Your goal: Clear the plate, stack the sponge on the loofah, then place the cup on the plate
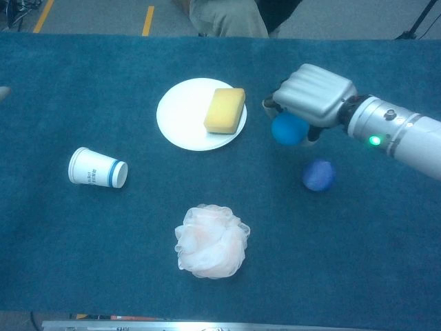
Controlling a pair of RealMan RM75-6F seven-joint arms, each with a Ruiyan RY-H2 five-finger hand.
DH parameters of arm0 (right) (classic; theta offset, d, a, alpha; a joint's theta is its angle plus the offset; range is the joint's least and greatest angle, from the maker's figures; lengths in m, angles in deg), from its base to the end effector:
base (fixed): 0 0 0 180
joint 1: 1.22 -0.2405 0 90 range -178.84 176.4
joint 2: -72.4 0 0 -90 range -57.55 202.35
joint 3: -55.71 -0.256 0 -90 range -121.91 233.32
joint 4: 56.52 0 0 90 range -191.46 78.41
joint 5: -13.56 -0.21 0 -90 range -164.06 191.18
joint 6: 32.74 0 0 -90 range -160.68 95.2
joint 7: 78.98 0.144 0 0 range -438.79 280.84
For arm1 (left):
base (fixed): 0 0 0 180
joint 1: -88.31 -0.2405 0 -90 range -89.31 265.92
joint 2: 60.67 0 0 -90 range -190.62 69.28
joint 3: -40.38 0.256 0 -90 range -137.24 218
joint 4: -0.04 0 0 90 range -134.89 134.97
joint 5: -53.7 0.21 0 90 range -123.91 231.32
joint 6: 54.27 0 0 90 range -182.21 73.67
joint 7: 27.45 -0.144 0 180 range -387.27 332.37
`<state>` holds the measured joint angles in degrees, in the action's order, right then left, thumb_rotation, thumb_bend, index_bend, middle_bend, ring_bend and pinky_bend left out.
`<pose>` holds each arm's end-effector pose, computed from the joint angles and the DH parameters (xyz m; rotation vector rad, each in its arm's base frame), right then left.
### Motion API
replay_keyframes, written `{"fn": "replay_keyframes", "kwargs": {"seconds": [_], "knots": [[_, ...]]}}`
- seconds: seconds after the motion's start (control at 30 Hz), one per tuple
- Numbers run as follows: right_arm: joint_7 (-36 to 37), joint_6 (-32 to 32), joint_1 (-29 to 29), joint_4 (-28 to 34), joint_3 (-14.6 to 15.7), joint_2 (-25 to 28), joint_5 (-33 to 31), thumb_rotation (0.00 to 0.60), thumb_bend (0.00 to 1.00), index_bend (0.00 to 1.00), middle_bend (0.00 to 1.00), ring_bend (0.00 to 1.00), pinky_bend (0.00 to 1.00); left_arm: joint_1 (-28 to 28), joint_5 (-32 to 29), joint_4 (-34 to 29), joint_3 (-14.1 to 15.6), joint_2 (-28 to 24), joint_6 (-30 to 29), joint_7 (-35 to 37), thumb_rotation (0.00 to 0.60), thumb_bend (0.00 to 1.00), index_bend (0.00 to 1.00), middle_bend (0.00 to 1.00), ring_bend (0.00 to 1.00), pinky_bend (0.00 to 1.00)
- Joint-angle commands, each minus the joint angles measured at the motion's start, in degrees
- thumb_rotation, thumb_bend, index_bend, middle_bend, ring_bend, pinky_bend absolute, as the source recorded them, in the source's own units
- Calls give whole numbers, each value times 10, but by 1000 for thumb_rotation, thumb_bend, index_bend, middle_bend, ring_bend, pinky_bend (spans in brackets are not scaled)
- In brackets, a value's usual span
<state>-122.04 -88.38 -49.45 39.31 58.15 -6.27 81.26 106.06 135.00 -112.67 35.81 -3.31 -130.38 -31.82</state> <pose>-0.1437 -0.3070 0.0009 2.2058 -0.3534 0.6006 -0.2116 0.2319 0.1512 -1.5414 -1.0180 -1.0835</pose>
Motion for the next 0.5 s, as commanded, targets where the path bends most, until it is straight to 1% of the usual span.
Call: {"fn": "replay_keyframes", "kwargs": {"seconds": [0.03, 0.27, 0.5], "knots": [[11, 4, 10, -9, 10, 11, 10, 600, 0, 459, 439, 369, 494, 2, 1, -1, 0, 2, 4, -2, 600, 319, 42, 3, 0, 131], [28, 18, 26, -34, 22, 26, 13, 600, 0, 459, 439, 369, 494, 3, 5, -3, 2, 7, 10, -5, 600, 319, 42, 1, 0, 131], [29, 35, 38, -54, 36, 32, 16, 600, 0, 459, 439, 369, 498, 4, 6, -4, 2, 8, 15, -4, 600, 319, 41, 0, 0, 131]]}}
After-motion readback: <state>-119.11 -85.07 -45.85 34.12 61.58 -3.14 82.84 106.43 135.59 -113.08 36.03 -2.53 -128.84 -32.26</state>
